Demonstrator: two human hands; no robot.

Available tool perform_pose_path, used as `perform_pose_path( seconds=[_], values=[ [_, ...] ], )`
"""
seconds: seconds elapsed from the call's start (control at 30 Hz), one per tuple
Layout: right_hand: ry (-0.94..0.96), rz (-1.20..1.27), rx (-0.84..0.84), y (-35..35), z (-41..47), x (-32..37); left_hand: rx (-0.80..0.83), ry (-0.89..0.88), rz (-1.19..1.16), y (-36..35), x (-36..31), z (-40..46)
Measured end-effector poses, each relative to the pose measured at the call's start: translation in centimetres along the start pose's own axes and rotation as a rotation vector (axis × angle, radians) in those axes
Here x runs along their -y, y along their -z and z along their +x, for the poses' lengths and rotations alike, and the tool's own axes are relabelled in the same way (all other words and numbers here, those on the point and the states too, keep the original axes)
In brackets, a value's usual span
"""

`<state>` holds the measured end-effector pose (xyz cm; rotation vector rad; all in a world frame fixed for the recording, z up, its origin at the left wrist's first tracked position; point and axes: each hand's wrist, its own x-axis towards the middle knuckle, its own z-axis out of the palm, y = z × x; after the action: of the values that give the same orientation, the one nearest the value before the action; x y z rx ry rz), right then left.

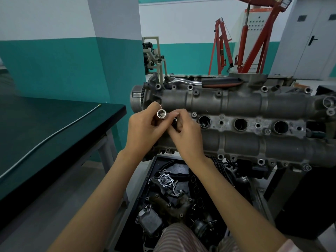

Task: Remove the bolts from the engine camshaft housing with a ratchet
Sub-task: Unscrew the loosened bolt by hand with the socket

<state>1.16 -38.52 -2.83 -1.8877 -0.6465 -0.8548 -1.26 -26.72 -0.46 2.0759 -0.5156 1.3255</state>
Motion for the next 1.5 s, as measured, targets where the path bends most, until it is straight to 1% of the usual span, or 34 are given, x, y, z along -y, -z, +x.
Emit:
perform_pose_path(
  seconds=[0.17,0.27,0.37,0.47,0.63,0.73,0.8,0.9,1.0,1.17,1.23,1.37,1.5],
  values=[
    [0.03,0.025,-0.009,0.1,-0.03,-0.15,0.022,-0.021,-0.038,0.17,-0.1,-0.14],
    [0.06,0.027,-0.013,0.19,-0.01,-0.01,0.045,-0.014,-0.021,0.21,0.08,-0.09],
    [0.016,-0.004,-0.003,0.11,0.07,0.02,0.003,0.006,0.003,0.02,0.17,0.05],
    [-0.021,0.006,0.008,0.04,0.0,0.06,-0.002,0.001,0.013,-0.06,0.1,0.02],
    [-0.015,0.043,0.025,0.16,-0.1,-0.14,0.033,-0.021,-0.02,0.21,-0.02,-0.16],
    [0.022,0.044,0.031,0.21,-0.03,0.0,0.055,-0.03,-0.014,0.29,-0.03,-0.18],
    [0.039,0.027,0.029,0.2,0.01,0.17,0.043,-0.019,0.015,0.19,0.07,-0.12],
    [0.002,-0.019,0.015,0.2,0.08,0.27,0.017,0.014,0.028,0.05,0.09,0.03],
    [-0.007,-0.013,0.017,0.23,0.0,0.17,0.027,0.0,0.034,0.09,-0.09,-0.05],
    [0.021,0.018,0.033,0.27,-0.07,0.11,0.045,-0.027,-0.026,0.33,-0.23,-0.11],
    [0.036,0.021,0.049,0.3,-0.04,0.14,0.051,-0.039,-0.004,0.26,-0.05,-0.15],
    [0.004,0.002,0.019,0.14,0.02,0.11,-0.012,0.004,0.046,-0.14,0.05,0.06],
    [0.011,0.025,0.008,0.15,0.01,-0.01,0.004,0.004,0.016,-0.03,-0.08,-0.12]
  ],
)
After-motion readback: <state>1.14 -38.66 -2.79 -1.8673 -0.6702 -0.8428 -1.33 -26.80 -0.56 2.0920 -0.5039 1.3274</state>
